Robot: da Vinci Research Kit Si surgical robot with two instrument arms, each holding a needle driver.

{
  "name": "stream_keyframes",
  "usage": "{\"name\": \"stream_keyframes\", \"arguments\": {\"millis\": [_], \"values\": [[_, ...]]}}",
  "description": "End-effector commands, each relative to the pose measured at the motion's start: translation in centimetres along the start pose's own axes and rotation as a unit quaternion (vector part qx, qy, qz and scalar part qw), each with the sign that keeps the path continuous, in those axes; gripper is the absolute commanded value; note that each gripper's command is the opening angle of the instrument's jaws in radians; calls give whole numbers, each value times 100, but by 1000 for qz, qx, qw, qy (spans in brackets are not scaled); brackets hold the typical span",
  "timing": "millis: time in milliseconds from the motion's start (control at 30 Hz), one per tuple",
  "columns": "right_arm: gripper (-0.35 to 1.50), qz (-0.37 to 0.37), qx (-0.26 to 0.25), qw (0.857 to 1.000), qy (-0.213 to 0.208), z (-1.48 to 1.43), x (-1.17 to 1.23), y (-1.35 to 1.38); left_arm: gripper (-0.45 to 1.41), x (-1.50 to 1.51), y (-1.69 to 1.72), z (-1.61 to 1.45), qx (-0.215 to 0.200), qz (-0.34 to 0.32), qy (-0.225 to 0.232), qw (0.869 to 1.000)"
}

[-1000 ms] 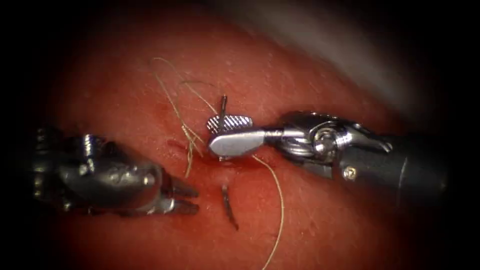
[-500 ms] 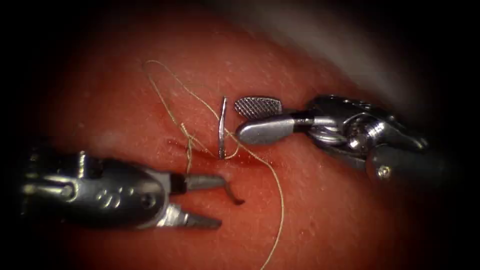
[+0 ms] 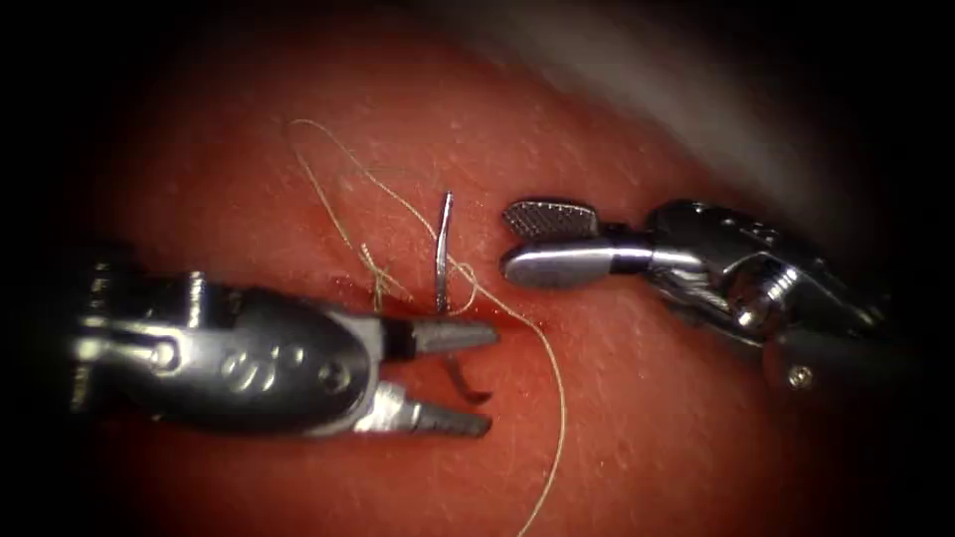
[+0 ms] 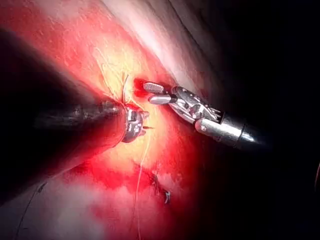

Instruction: Wound Closure

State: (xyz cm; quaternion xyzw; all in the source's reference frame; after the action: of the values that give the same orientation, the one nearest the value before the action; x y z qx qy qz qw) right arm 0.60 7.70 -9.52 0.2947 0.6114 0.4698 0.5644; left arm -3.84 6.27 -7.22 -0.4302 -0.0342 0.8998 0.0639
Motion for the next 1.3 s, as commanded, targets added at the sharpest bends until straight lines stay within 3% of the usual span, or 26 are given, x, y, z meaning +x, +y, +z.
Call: {"name": "stream_keyframes", "arguments": {"millis": [33,200,267,400,467,500,600,767,867,1000,1167,1300], "values": [[31,-1,2,1000,0,7,-2,1,21,-4,5,9,-5,2,-7,1000],[31,-1,3,1000,-1,7,-2,1,14,-9,12,15,-13,5,-13,1000],[31,-1,3,1000,-2,6,-2,0,-35,-10,12,11,-24,0,-11,1000],[12,-37,19,999,-28,1,-5,-5,-35,-10,9,0,-29,-15,-9,999],[-25,-63,33,996,-44,-4,-9,-11,-35,-11,9,-3,-30,-29,-9,999],[-35,-90,45,993,-60,-8,-13,-17,-35,-13,8,-4,-34,-46,-8,998],[-35,-134,57,984,-106,-10,-24,-29,-35,-16,4,-3,-43,-80,-3,996],[-35,-176,73,972,-138,1,-32,-48,-35,-23,-3,-4,-52,-142,17,988],[-35,-206,75,963,-158,16,-38,-53,-35,-28,-5,-7,-75,-227,43,970],[-35,-221,57,961,-159,27,-41,-50,-35,-30,-7,-11,-93,-268,67,957],[-35,-252,23,950,-181,31,-44,-41,-35,-26,-9,-17,-130,-338,117,925],[-35,-260,11,944,-204,31,-58,-32,-35,-22,-9,-24,-150,-357,123,914]]}}
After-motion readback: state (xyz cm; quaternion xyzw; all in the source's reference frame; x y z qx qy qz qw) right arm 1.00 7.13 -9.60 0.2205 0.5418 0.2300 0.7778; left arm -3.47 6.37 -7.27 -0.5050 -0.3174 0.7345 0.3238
